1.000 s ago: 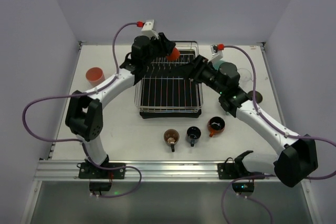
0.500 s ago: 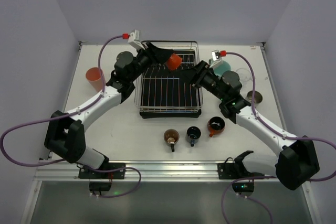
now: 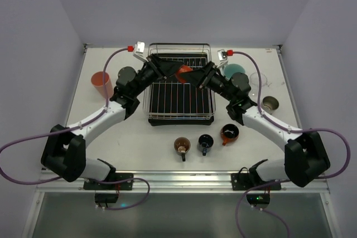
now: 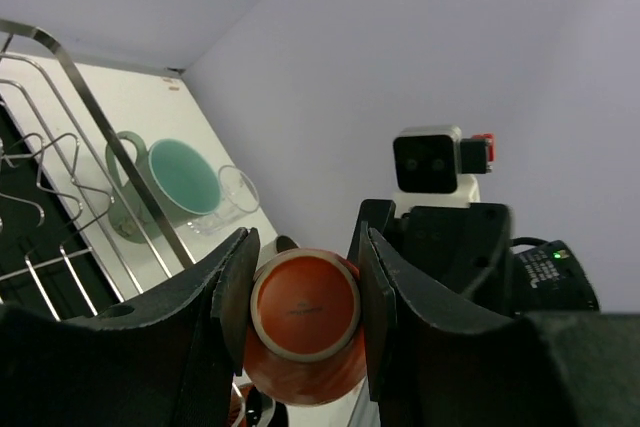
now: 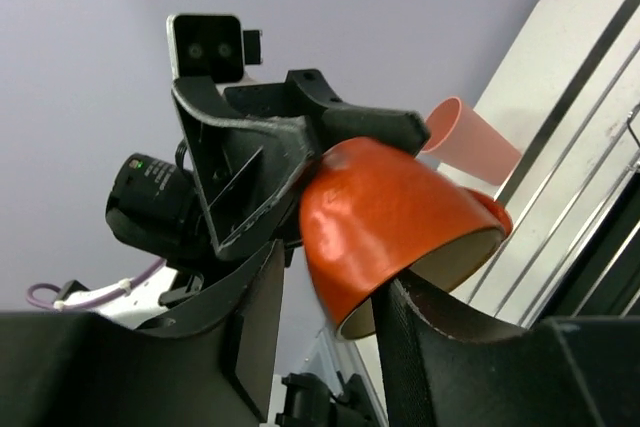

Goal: Unload the cups from the dish rack

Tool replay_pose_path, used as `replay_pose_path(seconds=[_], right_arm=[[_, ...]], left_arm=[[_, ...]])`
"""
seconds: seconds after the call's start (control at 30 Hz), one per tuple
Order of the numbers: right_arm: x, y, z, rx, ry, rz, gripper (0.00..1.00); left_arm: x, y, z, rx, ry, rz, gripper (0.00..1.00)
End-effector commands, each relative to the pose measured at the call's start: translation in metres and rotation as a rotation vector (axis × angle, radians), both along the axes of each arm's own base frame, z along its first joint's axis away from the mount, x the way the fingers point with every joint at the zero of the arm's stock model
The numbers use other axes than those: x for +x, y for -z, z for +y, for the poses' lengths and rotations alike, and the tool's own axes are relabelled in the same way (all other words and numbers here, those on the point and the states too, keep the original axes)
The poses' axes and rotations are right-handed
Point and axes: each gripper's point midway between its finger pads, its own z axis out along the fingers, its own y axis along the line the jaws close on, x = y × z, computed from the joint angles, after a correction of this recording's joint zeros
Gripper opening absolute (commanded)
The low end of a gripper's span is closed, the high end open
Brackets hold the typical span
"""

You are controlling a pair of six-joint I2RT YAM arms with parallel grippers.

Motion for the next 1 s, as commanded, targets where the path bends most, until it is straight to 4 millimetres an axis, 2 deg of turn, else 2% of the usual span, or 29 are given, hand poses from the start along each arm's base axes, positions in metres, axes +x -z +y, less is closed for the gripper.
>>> replay_pose_path(seconds=[0.0,0.1,0.13,0.17,0.23,0.27,0.3,0.33,0.37,0.4,0.43,0.47,0.5,0.53,0.57,0.6,0.63,0.67,0.7,0.73,0.77,0.8,0.87,0.9,0.93,0.97], right_arm=[[-0.01,-0.056,0.004,0.114,-0.044,-0.15,0.4],[-0.012,-0.06,0.011,0.121,-0.053,-0.158,0.19],[-0.013,-0.056,0.013,0.109,-0.056,-0.146,0.07],[-0.015,-0.055,0.016,0.099,-0.06,-0.149,0.01],[-0.017,-0.046,0.017,0.051,-0.058,-0.131,0.0],[-0.021,-0.045,0.02,0.029,-0.067,-0.133,0.0],[-0.023,-0.043,0.021,0.003,-0.066,-0.128,0.0],[-0.025,-0.027,0.022,-0.058,-0.074,-0.074,0.0],[-0.036,-0.027,0.023,-0.108,-0.083,-0.114,0.0],[-0.041,-0.029,0.024,-0.152,-0.086,-0.122,0.0],[-0.05,0.0,0.024,-0.268,-0.106,-0.031,0.0],[-0.066,0.005,0.03,-0.357,-0.124,-0.092,0.0],[-0.075,0.002,0.032,-0.42,-0.128,-0.109,0.0],[-0.093,0.032,0.028,-0.555,-0.164,-0.036,0.0],[-0.112,0.044,0.036,-0.642,-0.195,-0.07,0.0],[-0.123,0.048,0.039,-0.687,-0.217,-0.069,0.0],[-0.137,0.068,0.036,-0.773,-0.25,-0.041,0.0],[-0.156,0.078,0.044,-0.818,-0.297,-0.043,0.0],[-0.161,0.097,0.044,-0.901,-0.303,-0.009,0.0],[-0.179,0.107,0.052,-0.945,-0.344,-0.022,0.0],[-0.182,0.118,0.061,-0.988,-0.349,-0.019,0.0],[-0.185,0.124,0.065,-1.023,-0.347,-0.016,0.0],[-0.192,0.128,0.079,-1.052,-0.352,-0.029,0.0],[-0.188,0.145,0.084,-1.115,-0.325,-0.025,0.0],[-0.195,0.152,0.088,-1.154,-0.339,-0.033,0.0],[-0.195,0.148,0.097,-1.162,-0.332,-0.045,0.0]], left_arm=[[-0.028,-0.053,0.008,-0.122,0.043,-0.126,0.0],[-0.033,-0.053,0.01,-0.118,0.044,-0.122,0.0],[-0.035,-0.051,0.011,-0.103,0.042,-0.115,0.0],[-0.036,-0.051,0.012,-0.092,0.035,-0.114,0.14],[-0.036,-0.051,0.02,-0.036,-0.008,-0.119,0.37],[-0.037,-0.053,0.024,-0.012,-0.029,-0.124,0.61],[-0.038,-0.056,0.029,0.015,-0.057,-0.136,0.71],[-0.04,-0.06,0.041,0.083,-0.122,-0.152,0.79],[-0.039,-0.061,0.049,0.127,-0.163,-0.15,0.95],[-0.037,-0.078,0.064,0.156,-0.243,-0.179,1.0],[-0.046,-0.074,0.079,0.275,-0.286,-0.198,1.0],[-0.048,-0.076,0.09,0.332,-0.326,-0.205,1.0],[-0.05,-0.091,0.11,0.371,-0.421,-0.227,1.0],[-0.062,-0.077,0.129,0.505,-0.454,-0.216,1.0],[-0.066,-0.074,0.144,0.563,-0.501,-0.206,1.0],[-0.068,-0.068,0.168,0.621,-0.599,-0.182,1.0],[-0.084,-0.062,0.19,0.697,-0.648,-0.183,1.0],[-0.091,-0.057,0.206,0.73,-0.703,-0.168,1.0],[-0.106,-0.052,0.235,0.742,-0.81,-0.154,1.0],[-0.117,-0.048,0.243,0.732,-0.835,-0.155,1.0],[-0.122,-0.034,0.249,0.738,-0.852,-0.144,1.0],[-0.141,-0.042,0.267,0.676,-0.911,-0.161,1.0],[-0.153,-0.028,0.283,0.666,-0.962,-0.126,1.0],[-0.166,-0.028,0.295,0.626,-1.001,-0.117,1.0],[-0.17,-0.026,0.298,0.61,-1.009,-0.118,1.0],[-0.173,-0.022,0.3,0.604,-1.012,-0.116,1.0]])
